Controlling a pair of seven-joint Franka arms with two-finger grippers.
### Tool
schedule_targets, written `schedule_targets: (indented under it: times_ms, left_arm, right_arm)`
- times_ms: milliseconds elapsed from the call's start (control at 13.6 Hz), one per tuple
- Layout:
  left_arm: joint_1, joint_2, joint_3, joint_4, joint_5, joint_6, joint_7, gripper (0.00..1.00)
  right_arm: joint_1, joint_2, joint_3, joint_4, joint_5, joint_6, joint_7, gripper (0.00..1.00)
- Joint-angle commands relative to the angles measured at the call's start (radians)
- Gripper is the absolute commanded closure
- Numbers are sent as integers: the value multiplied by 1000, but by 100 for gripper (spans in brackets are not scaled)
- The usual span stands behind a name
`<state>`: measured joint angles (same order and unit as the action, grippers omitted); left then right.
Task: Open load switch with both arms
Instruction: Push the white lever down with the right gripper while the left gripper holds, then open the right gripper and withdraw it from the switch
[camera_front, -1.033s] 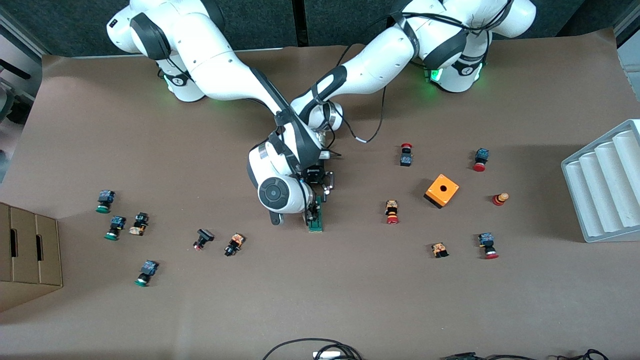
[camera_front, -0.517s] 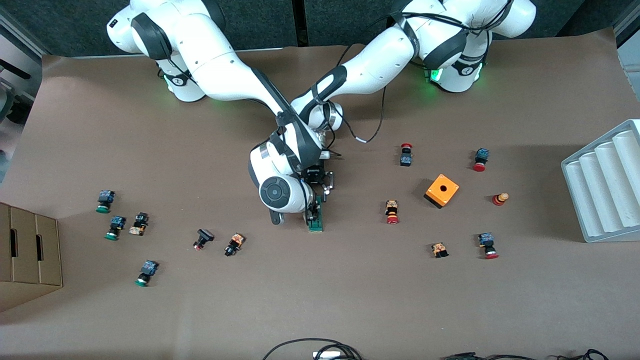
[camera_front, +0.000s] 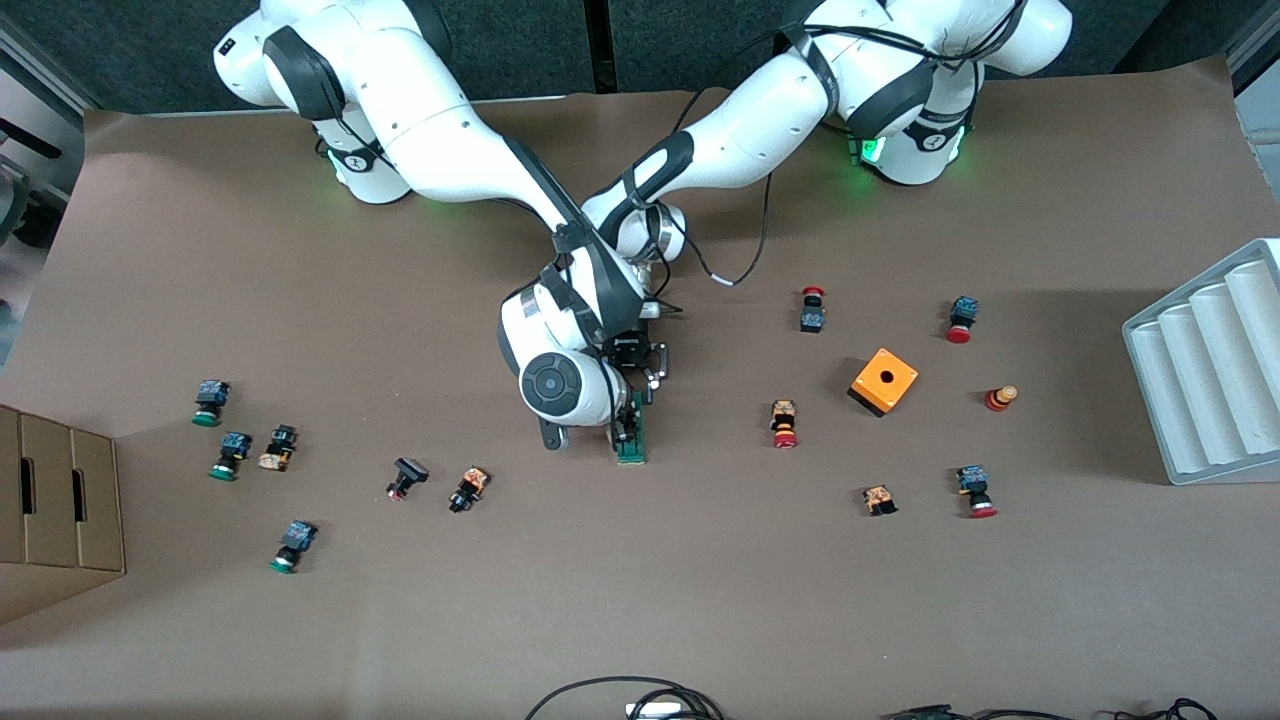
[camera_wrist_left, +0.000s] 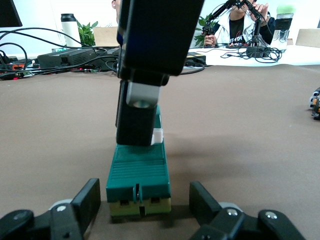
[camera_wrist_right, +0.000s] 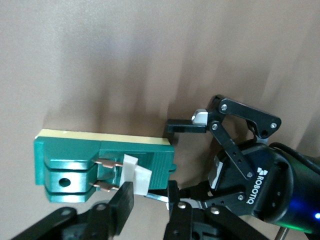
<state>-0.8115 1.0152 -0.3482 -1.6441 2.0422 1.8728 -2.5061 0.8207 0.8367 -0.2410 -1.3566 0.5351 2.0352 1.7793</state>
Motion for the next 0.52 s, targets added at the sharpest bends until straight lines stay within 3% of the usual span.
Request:
schedule_targets:
  times_ms: [0, 74, 295, 443]
  left_arm:
    - [-8, 25, 17, 24, 9, 0, 13, 18]
    - [-8, 25, 15, 24, 9, 0, 13, 19]
    - [-8, 25, 15, 24, 9, 0, 13, 18]
    - [-8, 26, 17, 24, 9, 0, 13, 18]
  right_arm:
    - [-14, -25, -3, 4, -21, -47, -3, 40]
    - [-24, -36, -7, 19, -21, -68, -6, 39]
    - [-75, -117, -9, 19, -38, -96, -56, 20]
    - [-129, -186, -4, 10, -66, -134, -162, 15]
